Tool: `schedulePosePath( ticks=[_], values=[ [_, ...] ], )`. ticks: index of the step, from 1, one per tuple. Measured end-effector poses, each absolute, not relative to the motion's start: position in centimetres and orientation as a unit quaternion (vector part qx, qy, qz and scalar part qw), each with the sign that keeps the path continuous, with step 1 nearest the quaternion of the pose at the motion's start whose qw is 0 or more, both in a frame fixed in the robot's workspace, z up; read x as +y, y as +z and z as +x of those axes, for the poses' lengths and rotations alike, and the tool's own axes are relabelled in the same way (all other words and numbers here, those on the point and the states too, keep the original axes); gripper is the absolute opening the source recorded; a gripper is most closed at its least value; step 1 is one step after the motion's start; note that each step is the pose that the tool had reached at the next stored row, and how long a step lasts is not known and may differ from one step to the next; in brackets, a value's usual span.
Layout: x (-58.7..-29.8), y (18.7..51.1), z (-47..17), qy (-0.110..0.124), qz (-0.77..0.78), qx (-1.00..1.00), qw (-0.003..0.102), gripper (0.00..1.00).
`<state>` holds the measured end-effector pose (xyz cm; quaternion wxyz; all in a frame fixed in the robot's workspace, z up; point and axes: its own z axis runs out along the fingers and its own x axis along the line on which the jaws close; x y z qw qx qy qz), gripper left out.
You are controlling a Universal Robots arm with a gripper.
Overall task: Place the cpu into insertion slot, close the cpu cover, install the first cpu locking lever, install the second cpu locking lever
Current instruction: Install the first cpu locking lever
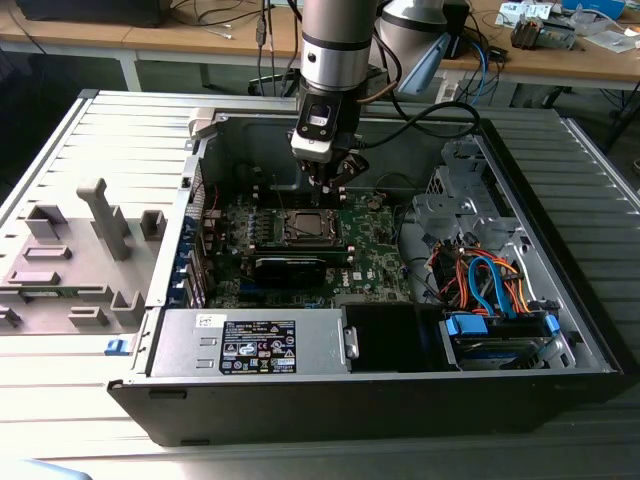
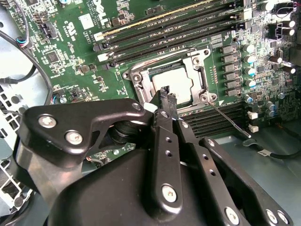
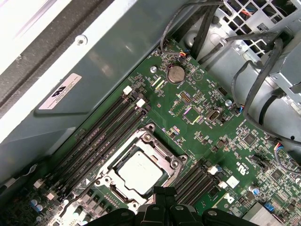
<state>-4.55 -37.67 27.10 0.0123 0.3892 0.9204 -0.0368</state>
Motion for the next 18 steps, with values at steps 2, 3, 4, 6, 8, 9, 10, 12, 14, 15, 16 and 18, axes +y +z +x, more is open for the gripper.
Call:
schedulePosePath(
  ticks=[2, 3, 4, 6, 8, 9, 10, 12, 14, 15, 16, 18],
  values=[
    [-37.67, 27.10, -4.55, -0.037, 0.389, 0.920, 0.012, 0.11],
    [-37.67, 27.10, -4.55, -0.037, 0.389, 0.921, 0.012, 0.11],
    [-37.67, 27.10, -4.55, -0.037, 0.389, 0.921, 0.012, 0.11],
    [-37.67, 27.10, -4.55, -0.037, 0.388, 0.921, 0.012, 0.11],
    [-37.67, 27.10, -4.55, -0.037, 0.388, 0.921, 0.012, 0.11],
    [-37.67, 27.10, -4.55, -0.037, 0.388, 0.921, 0.012, 0.11],
    [-37.68, 27.09, -4.55, -0.037, 0.386, 0.921, 0.012, 0.11],
    [-37.67, 27.09, -4.55, -0.037, 0.385, 0.922, 0.012, 0.11],
    [-37.67, 27.08, -4.55, -0.037, 0.384, 0.923, 0.013, 0.11],
    [-37.67, 27.08, -4.55, -0.037, 0.384, 0.923, 0.013, 0.11],
    [-37.67, 27.08, -4.55, -0.037, 0.383, 0.923, 0.013, 0.11],
    [-37.67, 27.08, -4.55, -0.037, 0.382, 0.923, 0.013, 0.11]
  ],
)
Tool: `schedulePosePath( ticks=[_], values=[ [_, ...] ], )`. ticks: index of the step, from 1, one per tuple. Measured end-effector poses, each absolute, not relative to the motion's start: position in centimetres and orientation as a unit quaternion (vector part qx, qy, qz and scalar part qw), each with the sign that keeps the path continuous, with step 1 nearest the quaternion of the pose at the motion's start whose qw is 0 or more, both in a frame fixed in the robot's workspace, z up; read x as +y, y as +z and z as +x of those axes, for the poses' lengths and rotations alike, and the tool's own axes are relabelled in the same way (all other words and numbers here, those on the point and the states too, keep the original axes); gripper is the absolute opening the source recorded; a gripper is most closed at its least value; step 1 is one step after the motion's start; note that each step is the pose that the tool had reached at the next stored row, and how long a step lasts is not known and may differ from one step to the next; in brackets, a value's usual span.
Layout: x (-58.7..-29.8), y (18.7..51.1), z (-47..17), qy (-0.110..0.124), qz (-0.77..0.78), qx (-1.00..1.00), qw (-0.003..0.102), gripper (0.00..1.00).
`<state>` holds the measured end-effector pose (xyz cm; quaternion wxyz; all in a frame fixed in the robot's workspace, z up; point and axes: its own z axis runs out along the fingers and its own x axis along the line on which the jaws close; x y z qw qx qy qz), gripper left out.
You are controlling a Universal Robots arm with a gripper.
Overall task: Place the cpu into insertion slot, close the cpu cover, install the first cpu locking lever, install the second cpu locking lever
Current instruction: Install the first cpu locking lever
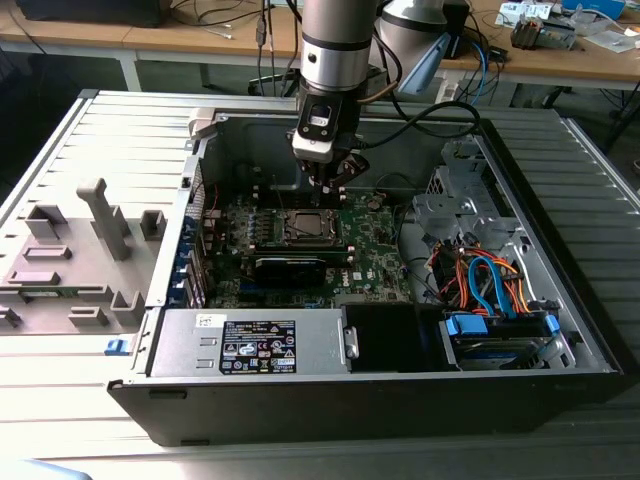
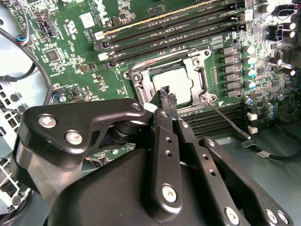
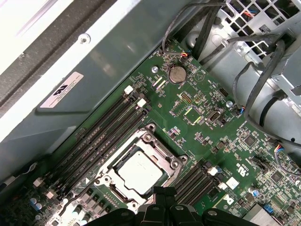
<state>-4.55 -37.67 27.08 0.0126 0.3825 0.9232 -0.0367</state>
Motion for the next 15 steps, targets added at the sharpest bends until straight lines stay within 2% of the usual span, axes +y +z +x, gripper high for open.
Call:
schedulePosePath(
  ticks=[15],
  values=[
    [-37.67, 27.05, -4.55, -0.037, 0.378, 0.925, 0.013, 0.11]
  ],
)
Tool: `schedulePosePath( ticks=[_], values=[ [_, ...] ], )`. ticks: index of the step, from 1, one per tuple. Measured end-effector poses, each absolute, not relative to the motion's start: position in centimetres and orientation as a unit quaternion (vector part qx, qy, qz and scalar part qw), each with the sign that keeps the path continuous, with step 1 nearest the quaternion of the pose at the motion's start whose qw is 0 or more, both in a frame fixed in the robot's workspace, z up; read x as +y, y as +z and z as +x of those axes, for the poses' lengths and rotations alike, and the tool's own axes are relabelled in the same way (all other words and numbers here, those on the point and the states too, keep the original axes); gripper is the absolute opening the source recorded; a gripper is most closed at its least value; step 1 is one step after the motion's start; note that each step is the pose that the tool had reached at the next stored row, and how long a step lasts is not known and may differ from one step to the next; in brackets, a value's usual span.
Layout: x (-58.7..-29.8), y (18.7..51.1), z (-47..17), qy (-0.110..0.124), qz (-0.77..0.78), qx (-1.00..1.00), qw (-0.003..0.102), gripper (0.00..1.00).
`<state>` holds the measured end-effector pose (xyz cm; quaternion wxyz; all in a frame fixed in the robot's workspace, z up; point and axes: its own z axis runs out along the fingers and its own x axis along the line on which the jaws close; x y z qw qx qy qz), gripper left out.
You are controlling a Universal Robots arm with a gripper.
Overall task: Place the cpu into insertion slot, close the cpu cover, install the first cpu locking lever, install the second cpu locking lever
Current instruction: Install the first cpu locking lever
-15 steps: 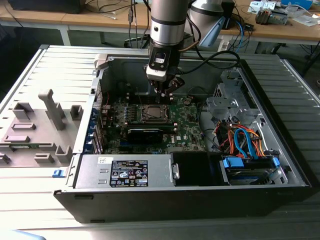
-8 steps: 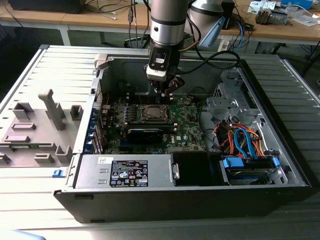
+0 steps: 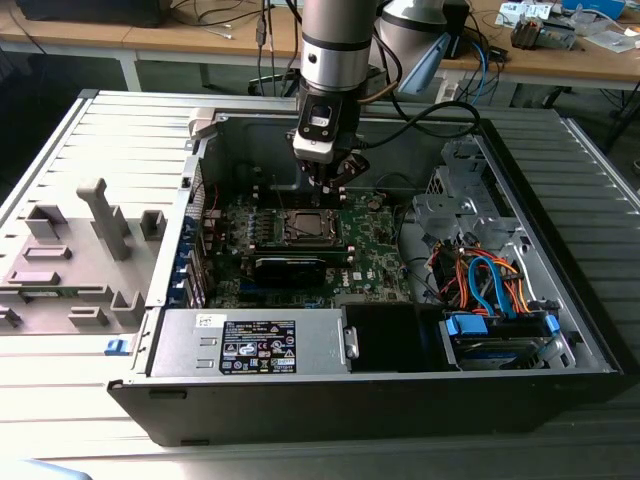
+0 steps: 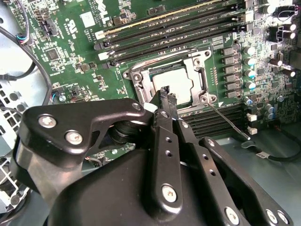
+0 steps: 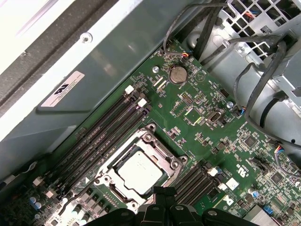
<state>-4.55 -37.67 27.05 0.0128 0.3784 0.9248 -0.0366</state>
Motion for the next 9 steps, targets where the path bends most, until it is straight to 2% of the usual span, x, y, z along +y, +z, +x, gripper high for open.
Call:
schedulePosePath(
  ticks=[9],
  values=[
    [-37.67, 27.04, -4.55, -0.037, 0.376, 0.926, 0.013, 0.11]
  ],
)
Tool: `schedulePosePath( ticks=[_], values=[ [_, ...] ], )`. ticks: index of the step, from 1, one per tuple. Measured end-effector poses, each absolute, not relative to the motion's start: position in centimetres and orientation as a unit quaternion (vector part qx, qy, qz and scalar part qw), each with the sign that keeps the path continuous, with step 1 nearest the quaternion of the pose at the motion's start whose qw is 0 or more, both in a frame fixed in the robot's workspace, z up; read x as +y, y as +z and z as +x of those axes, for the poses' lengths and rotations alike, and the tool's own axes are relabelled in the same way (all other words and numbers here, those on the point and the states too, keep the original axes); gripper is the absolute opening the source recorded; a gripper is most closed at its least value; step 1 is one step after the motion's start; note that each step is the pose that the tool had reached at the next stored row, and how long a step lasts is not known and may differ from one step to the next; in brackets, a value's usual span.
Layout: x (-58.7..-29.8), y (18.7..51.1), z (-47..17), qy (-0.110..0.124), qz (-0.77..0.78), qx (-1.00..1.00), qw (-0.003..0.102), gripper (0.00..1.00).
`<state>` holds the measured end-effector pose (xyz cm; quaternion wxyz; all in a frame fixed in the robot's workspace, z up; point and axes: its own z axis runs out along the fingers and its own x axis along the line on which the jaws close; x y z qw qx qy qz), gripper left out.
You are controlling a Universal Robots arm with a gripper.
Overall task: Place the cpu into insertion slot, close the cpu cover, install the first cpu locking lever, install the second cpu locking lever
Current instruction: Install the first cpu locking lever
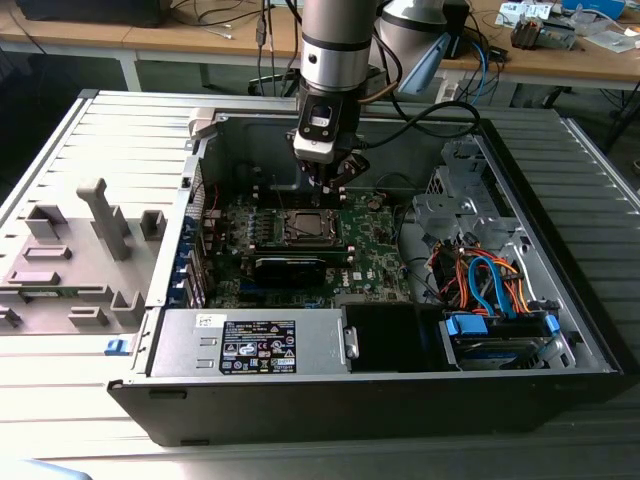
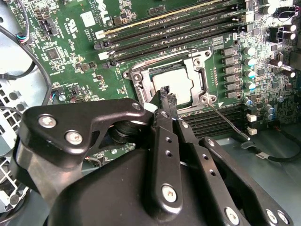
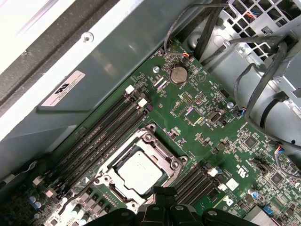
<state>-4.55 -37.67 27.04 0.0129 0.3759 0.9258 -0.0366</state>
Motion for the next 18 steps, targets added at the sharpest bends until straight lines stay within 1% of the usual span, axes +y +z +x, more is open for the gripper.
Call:
schedulePosePath(
  ticks=[18],
  values=[
    [-37.67, 27.01, -4.55, -0.037, 0.372, 0.928, 0.013, 0.11]
  ],
)
